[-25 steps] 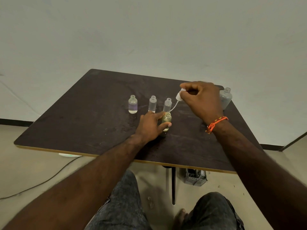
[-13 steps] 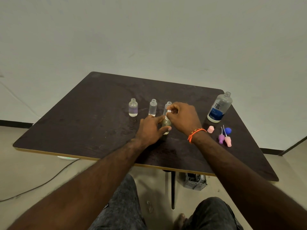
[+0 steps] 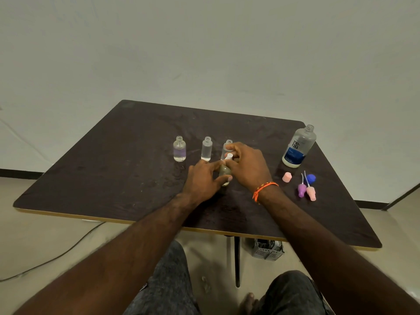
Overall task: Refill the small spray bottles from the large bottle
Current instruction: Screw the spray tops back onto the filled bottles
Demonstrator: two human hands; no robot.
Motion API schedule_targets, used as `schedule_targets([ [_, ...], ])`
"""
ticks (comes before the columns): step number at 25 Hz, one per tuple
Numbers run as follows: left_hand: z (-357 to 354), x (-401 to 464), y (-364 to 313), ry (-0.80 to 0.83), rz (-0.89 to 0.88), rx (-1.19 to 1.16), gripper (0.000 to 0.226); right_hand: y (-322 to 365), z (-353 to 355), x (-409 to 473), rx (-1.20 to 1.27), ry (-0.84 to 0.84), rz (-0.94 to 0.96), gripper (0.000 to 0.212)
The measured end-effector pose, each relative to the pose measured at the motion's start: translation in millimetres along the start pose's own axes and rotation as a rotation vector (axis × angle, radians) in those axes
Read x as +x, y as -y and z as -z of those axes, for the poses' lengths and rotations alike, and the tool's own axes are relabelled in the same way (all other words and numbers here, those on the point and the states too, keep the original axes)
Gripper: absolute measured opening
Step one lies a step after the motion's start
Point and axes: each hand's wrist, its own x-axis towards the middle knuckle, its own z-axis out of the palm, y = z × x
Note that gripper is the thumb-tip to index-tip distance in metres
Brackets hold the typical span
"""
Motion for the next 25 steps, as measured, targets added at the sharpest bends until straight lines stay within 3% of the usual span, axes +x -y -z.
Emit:
schedule_targets([
  [2, -1, 1, 3, -0.005, 0.001, 0.023, 0.04, 1, 1, 4, -0.049, -0.039, -0.048, 0.046],
  [5, 1, 1, 0, -0.008, 0.017, 0.014, 0.044, 0, 2, 1, 0.07, 0.062, -0.064, 0.073],
  [8, 0, 1, 0, -0.004, 0.001, 0.044, 0.052, -6, 0, -5, 0.196, 0.121, 0.001, 0.059],
  [12, -1, 1, 4, 0.007, -0.001, 0.044, 0.044, -6, 1, -1, 0.059, -0.023, -0.032, 0.054],
  [15, -1, -2, 0, -0.023, 0.009, 0.041, 0.034, -1, 4, 3, 0.049, 0.086, -0.007, 0.068],
  [17, 0, -2, -1, -0.011, 0.003, 0.054, 0.041, -2, 3, 4, 0.161, 0.15, -0.016, 0.059],
  [21, -1, -1, 2, 0.005, 0.014, 0.074, 0.044, -2, -1, 3, 0.072, 0.008, -0.037, 0.042],
  [25, 1, -4, -4, 0.009, 0.015, 0.085, 0.038, 3, -5, -3, -0.035, -0.086, -0.032, 0.043],
])
